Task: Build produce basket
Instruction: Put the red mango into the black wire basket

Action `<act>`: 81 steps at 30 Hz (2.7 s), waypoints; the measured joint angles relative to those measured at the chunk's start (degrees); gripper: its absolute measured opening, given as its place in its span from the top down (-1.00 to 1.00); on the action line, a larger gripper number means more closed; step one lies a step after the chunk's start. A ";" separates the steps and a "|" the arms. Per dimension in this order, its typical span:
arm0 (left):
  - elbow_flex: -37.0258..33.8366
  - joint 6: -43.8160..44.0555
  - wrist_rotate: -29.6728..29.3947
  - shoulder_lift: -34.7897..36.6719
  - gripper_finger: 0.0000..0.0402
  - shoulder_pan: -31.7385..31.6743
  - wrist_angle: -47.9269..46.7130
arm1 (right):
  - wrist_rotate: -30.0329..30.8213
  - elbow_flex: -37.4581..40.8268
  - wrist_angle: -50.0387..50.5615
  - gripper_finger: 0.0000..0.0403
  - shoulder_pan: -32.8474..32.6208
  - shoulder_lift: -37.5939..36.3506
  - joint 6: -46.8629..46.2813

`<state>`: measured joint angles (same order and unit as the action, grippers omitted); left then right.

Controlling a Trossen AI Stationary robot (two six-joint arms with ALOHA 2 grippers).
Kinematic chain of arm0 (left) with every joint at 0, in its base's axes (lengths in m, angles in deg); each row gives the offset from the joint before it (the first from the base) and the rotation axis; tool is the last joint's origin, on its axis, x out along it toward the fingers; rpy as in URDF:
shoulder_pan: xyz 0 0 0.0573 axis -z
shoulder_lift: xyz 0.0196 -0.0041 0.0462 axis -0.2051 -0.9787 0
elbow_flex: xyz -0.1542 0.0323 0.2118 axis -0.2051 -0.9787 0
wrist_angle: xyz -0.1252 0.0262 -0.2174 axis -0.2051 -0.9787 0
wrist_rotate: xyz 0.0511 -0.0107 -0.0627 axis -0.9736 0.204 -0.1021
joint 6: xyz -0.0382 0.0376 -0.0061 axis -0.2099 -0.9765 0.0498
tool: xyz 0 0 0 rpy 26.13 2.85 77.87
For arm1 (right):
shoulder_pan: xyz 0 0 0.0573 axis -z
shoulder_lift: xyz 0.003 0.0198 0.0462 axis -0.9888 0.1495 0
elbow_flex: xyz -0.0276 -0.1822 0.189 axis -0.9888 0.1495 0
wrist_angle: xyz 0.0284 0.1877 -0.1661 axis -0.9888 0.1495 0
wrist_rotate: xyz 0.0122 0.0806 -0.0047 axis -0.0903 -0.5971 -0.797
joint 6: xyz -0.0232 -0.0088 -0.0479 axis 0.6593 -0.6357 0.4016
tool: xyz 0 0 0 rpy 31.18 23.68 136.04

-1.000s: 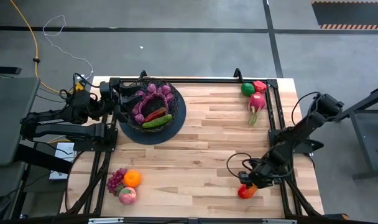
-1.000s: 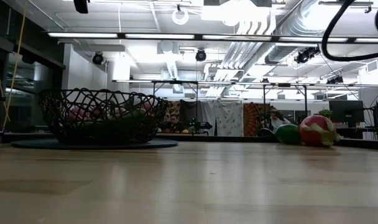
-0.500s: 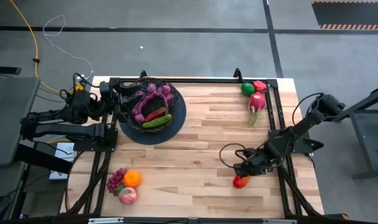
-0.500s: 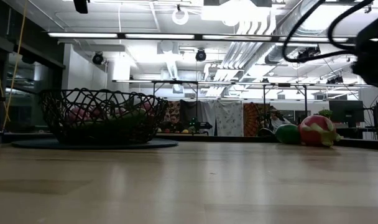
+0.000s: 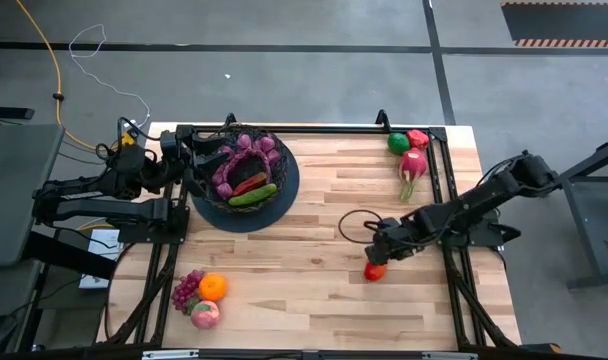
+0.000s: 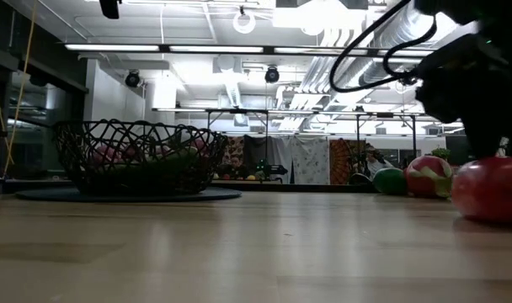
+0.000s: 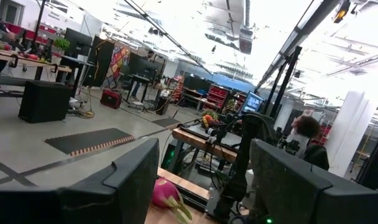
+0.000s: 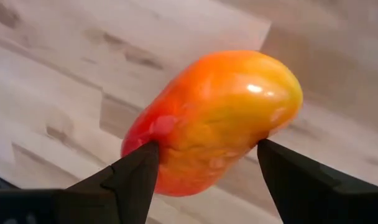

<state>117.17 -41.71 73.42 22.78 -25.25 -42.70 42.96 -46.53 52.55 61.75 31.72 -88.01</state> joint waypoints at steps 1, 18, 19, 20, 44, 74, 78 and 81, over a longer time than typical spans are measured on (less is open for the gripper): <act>0.00 0.02 0.00 0.00 -0.20 0.00 0.01 | 0.00 0.00 0.19 -0.30 0.87 -0.06 1.28; 0.00 0.02 -0.44 0.00 -0.20 0.00 0.25 | 6.49 -5.65 25.22 -0.30 14.80 -4.50 16.50; 0.00 0.03 -0.44 0.00 -0.20 0.00 0.27 | 6.50 -5.82 25.99 -0.30 15.37 -4.57 16.77; 0.02 0.04 -0.44 0.00 -0.20 0.00 0.27 | 6.45 -5.86 26.20 -0.30 15.89 -4.68 17.39; 0.02 0.05 -0.44 0.00 -0.20 0.00 0.25 | 4.62 -6.05 25.94 -0.30 17.32 -13.45 6.43; 0.02 0.02 -0.42 0.00 -0.20 0.00 0.21 | 11.39 -5.62 28.11 -0.92 14.66 -12.74 -9.35; 0.02 0.02 -0.42 0.00 -0.20 0.00 0.21 | 12.57 -5.62 28.08 -0.92 14.62 -11.31 -12.80; 0.02 0.02 -0.42 0.00 -0.20 0.00 0.21 | 13.74 -5.62 27.59 -0.92 14.62 -9.98 -14.52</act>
<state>117.20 -41.69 73.00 22.78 -25.25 -42.48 56.70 -52.15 80.14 76.36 21.74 -102.53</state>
